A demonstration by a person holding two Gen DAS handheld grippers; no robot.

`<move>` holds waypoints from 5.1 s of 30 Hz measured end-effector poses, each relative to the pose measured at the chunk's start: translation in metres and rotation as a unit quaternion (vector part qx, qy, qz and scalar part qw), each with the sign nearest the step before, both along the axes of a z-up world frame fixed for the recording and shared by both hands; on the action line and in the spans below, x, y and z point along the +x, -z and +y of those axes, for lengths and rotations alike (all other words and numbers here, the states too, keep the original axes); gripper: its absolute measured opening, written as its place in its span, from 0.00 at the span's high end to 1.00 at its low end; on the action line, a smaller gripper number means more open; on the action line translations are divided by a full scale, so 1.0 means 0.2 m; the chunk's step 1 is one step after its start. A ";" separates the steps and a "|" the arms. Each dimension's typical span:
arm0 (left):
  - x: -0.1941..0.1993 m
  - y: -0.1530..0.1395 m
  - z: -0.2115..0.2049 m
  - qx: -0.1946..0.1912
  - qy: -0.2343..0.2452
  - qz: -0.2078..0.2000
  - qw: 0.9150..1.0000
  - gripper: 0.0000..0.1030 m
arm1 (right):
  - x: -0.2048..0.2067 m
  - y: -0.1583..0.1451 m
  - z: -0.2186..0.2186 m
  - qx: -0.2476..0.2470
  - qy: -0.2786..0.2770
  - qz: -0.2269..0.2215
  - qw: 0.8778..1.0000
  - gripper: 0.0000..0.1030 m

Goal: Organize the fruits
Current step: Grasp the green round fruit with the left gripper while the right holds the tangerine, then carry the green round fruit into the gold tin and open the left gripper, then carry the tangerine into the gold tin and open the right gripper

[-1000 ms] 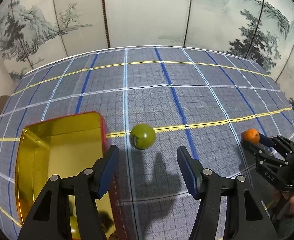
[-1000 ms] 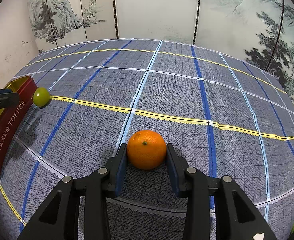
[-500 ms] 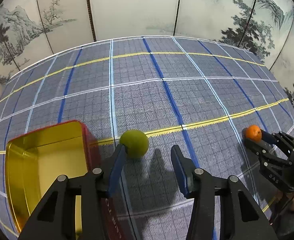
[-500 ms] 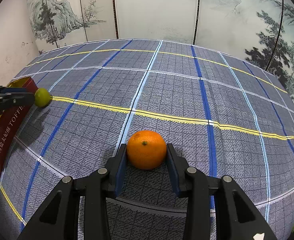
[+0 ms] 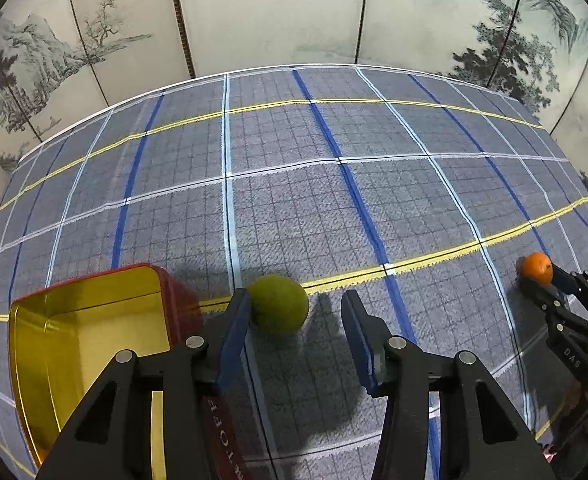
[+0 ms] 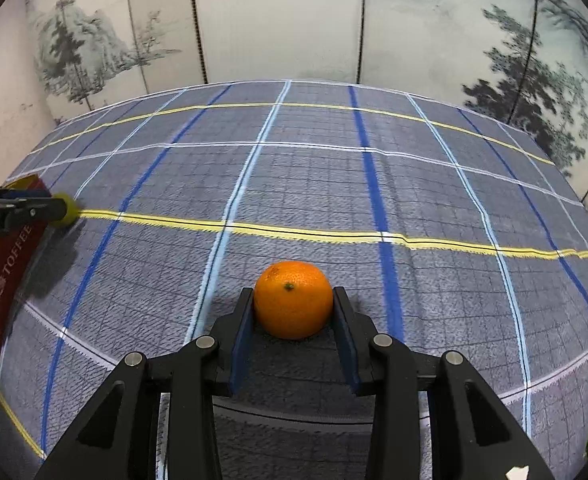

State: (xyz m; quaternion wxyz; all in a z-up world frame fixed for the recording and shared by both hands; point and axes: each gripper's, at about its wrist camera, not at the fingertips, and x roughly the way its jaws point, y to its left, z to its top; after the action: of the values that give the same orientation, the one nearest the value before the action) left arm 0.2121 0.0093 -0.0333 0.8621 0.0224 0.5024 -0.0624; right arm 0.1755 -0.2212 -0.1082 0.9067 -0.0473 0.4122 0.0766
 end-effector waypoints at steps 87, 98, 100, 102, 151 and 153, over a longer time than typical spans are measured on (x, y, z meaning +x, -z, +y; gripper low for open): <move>-0.30 -0.19 0.08 0.018 -0.032 -0.001 0.999 0.63 | 0.01 0.00 -0.01 -0.002 0.006 0.001 1.000 0.64; -0.54 -0.29 0.34 0.018 -0.078 -0.019 0.997 0.63 | 0.01 0.00 -0.01 -0.004 0.006 0.000 1.000 0.64; -0.58 -0.28 0.40 0.021 -0.086 -0.018 0.996 0.63 | 0.01 0.00 -0.01 -0.004 0.006 0.000 1.000 0.64; -0.62 -0.27 0.44 0.022 -0.092 -0.017 0.995 0.63 | 0.01 0.00 -0.01 -0.004 0.006 0.000 1.000 0.64; -0.83 -0.05 0.64 0.004 -0.116 -0.005 0.993 0.63 | 0.00 0.00 -0.02 -0.006 0.007 0.000 1.000 0.65; -0.83 -0.05 0.64 0.002 -0.116 -0.006 0.993 0.62 | 0.00 0.00 -0.02 -0.006 0.007 0.001 1.000 0.65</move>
State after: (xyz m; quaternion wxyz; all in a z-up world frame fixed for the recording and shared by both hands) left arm 0.0470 0.1370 -0.0241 0.8667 -0.0338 0.4962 0.0391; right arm 0.1762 -0.2245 -0.1085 0.9067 -0.0494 0.4135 0.0677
